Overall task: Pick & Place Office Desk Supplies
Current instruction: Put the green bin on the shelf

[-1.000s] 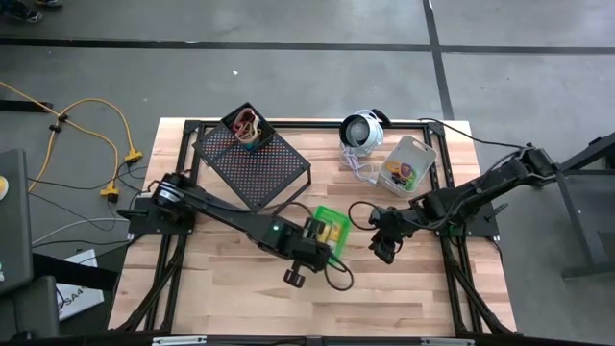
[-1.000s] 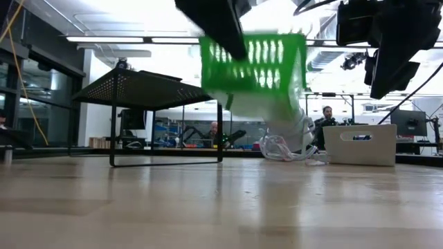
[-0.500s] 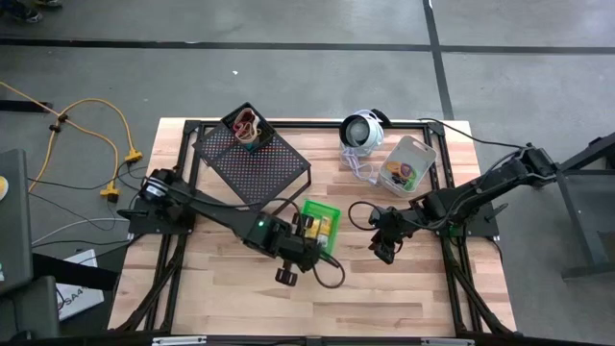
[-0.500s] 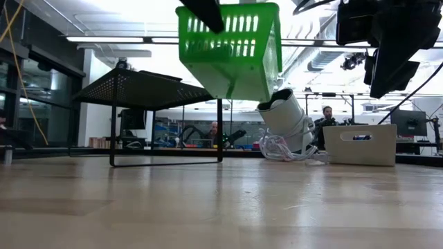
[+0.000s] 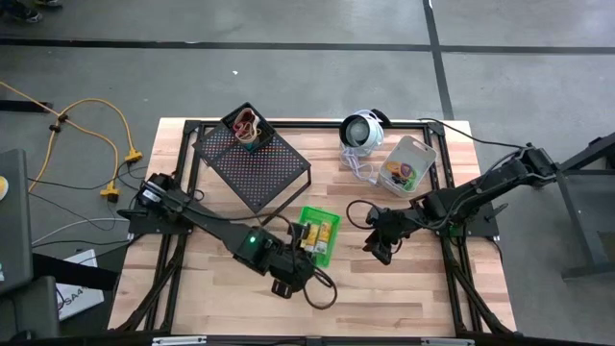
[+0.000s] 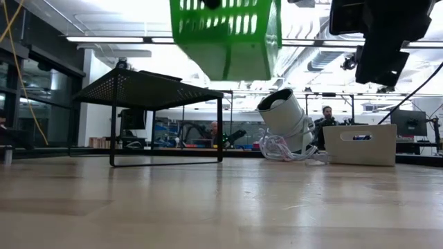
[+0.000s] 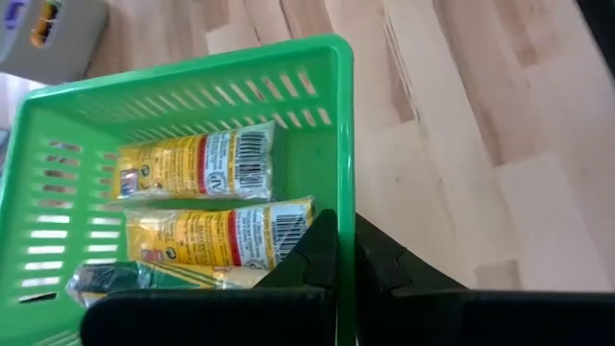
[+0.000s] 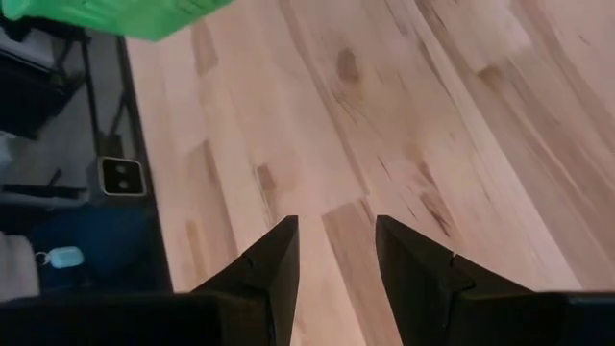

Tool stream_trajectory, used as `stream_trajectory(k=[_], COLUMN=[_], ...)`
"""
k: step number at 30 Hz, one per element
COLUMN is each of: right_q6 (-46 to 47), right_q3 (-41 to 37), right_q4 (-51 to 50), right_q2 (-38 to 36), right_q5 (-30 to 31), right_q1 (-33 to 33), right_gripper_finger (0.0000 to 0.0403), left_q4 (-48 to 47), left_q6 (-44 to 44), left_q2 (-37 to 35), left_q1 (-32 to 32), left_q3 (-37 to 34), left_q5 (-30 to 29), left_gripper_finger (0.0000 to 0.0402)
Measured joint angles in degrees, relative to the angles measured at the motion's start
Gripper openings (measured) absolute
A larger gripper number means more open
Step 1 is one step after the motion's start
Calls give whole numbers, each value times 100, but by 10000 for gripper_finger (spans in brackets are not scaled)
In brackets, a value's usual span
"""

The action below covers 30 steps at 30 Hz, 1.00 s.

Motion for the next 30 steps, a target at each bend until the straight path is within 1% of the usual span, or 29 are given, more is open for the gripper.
stream_trajectory(k=[2,4,8,10,15,19,25,28,30], right_q6=[0,0,0,0,-1,0,0,0,0], right_q3=[0,0,0,0,0,0,1,0,0], right_q4=[87,164,316,352,384,382,385,387,388], right_q2=[0,2,2,2,2,2,2,2,2], right_q5=[0,0,-1,-1,-1,-1,-1,-1,-1], right_q1=[0,-2,0,0,0,-1,-1,0,-2], right_gripper_finger=[128,128,128,128,128,128,128,128,128], left_q4=[-34,-301,-1164,-1688,-2711,-3253,-3639,-3978,-3919], left_q6=[-193,-420,-1119,-1641,-2983,-3875,-4571,-4938,-4947], left_q2=[0,0,-2,-8,-9,-11,-11,-56,-209], left_q1=[-47,-139,-354,-439,-421,-368,-326,-251,-213], left_q3=[106,283,725,911,1148,1153,1153,1128,1059], left_q5=[-103,-378,-1233,-1438,-1460,-1469,-1416,-1402,-1407], left_gripper_finger=[1,1,1,1,1,1,1,1,1])
